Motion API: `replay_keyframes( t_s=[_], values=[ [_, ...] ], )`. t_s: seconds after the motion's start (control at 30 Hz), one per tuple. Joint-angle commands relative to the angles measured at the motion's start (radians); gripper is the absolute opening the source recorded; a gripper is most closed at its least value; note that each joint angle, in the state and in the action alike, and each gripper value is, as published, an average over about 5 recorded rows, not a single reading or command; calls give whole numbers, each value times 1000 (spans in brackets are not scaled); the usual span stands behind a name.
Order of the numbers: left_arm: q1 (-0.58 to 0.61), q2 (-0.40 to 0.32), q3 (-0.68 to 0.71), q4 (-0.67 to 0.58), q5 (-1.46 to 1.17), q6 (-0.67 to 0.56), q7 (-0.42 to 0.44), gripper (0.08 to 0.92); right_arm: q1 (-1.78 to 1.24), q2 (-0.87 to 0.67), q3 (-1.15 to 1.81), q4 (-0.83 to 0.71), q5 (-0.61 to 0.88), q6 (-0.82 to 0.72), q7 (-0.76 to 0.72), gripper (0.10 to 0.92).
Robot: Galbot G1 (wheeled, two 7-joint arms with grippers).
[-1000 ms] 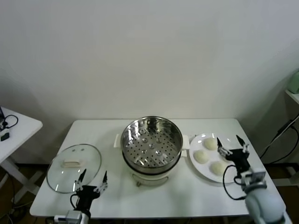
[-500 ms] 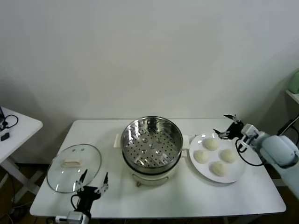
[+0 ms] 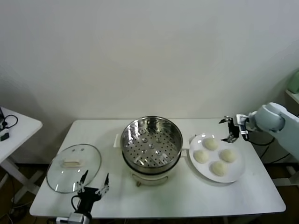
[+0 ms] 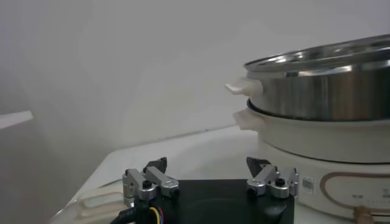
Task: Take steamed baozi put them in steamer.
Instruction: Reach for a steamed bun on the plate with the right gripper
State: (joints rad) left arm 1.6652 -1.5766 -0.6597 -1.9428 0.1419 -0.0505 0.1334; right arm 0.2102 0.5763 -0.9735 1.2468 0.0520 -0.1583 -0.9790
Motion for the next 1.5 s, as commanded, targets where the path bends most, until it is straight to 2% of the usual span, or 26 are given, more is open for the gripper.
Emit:
replay_keyframes(
  t_s=[0.03,0.3,0.63,1.33,1.5],
  values=[
    [1,-2,-1,-2,2,-1,1,823,254,138,-332,-202,36,60,-133,823],
    [-4,-4,-7,11,4,-2,2,823,102,280,-187,-361,14,46,-77,823],
    [-17,-2,-11,33,11,1,12,823,-34,351,-49,-511,-38,52,-70,823],
    [-24,5,-13,51,18,-3,14,823,-127,443,108,-644,-108,77,-36,823],
    [-24,5,-16,49,15,-3,13,823,-124,463,109,-672,-116,82,-38,789]
  ],
)
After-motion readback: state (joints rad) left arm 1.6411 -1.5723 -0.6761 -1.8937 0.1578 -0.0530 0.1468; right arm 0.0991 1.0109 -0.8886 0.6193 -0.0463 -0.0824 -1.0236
